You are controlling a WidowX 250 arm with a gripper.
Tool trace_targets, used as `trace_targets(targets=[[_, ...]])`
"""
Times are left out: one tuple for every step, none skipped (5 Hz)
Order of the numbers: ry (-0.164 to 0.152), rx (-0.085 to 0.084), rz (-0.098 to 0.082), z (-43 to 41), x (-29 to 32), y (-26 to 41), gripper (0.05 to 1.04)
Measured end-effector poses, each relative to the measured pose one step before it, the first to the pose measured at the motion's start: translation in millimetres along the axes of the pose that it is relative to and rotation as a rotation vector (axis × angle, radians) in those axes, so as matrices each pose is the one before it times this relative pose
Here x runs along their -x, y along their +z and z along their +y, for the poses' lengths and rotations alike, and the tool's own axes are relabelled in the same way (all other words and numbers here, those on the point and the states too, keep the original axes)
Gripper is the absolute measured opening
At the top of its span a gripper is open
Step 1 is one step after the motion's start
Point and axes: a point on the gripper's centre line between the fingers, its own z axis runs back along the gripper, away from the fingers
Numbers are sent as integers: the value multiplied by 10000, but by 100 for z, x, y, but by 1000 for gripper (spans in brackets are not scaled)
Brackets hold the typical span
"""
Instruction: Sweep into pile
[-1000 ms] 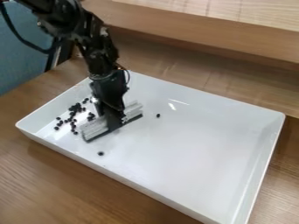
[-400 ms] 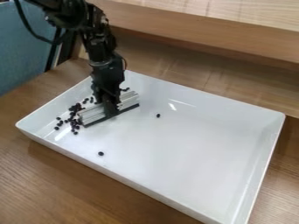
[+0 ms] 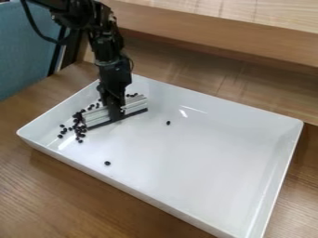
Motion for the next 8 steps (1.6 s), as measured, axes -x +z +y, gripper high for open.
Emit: trace_targets(targets=[[-48, -53, 58, 104, 73, -29, 438], [141, 461, -4, -411, -54, -124, 722], [322, 596, -233, -866, 50, -82, 962], [472, 499, -225, 58, 130, 601, 1001], [104, 186, -20, -301, -145, 680, 999], [-85, -558, -549, 99, -934, 3523, 999], [-127, -212, -126, 274, -370, 1187, 999], [-42, 4, 6, -65, -261, 367, 999]])
